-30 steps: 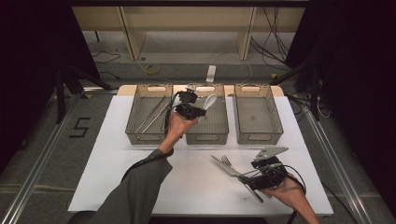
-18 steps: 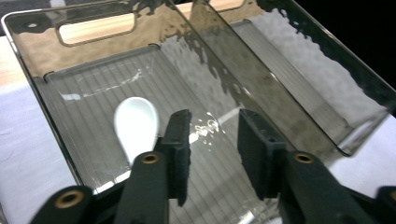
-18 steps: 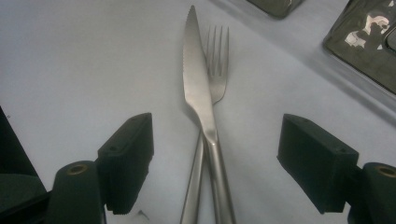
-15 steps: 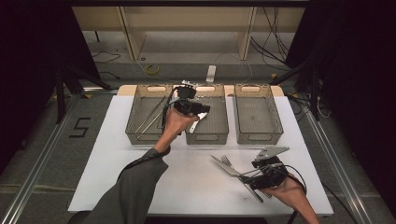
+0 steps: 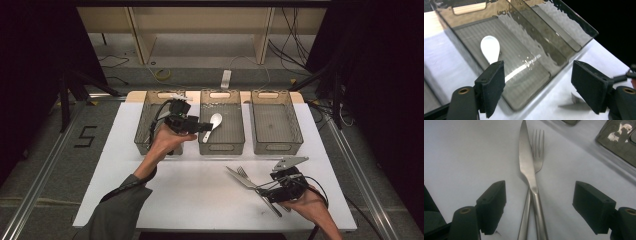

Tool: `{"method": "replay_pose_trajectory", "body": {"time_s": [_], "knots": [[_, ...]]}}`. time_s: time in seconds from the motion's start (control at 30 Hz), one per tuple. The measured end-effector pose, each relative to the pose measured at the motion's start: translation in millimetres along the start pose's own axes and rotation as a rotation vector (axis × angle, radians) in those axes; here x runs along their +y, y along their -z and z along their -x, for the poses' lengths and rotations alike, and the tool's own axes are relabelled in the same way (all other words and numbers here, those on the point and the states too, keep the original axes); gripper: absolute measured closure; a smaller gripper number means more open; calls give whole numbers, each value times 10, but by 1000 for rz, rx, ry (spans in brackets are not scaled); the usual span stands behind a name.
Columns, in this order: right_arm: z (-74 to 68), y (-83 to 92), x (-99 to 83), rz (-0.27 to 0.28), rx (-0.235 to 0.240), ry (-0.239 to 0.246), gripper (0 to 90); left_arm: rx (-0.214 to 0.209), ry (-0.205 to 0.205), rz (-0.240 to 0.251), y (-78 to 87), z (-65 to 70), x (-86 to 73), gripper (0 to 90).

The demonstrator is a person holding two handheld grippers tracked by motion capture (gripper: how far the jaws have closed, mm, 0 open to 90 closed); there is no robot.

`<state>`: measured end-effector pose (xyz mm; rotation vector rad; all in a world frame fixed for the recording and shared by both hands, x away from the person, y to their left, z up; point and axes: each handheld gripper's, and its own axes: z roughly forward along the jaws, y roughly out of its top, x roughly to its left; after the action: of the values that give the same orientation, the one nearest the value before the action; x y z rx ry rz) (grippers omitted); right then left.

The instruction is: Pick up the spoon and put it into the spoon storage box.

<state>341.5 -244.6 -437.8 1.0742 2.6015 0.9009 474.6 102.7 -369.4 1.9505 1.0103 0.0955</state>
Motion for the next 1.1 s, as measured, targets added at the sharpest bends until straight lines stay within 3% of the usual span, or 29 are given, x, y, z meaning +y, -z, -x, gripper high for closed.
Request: {"method": "replay_pose_trajectory", "body": {"time_s": [0.3, 0.47, 0.57, 0.73, 1.1], "knots": [[17, -14, 7, -10, 0, -8, 276, 14, -2, 35, 297, -53, -340, 223], [19, -18, 12, -10, -2, -3, 277, 28, -30, 51, 417, -49, -476, 209], [29, -21, 7, -14, -1, -3, 277, 49, -31, 96, 514, -44, -589, 208], [41, -20, 4, -16, 0, -5, 280, 67, -30, 126, 664, -61, -780, 199], [40, -52, 7, -29, 7, 0, 282, 59, -22, 156, 882, -79, -1076, 178]]}}
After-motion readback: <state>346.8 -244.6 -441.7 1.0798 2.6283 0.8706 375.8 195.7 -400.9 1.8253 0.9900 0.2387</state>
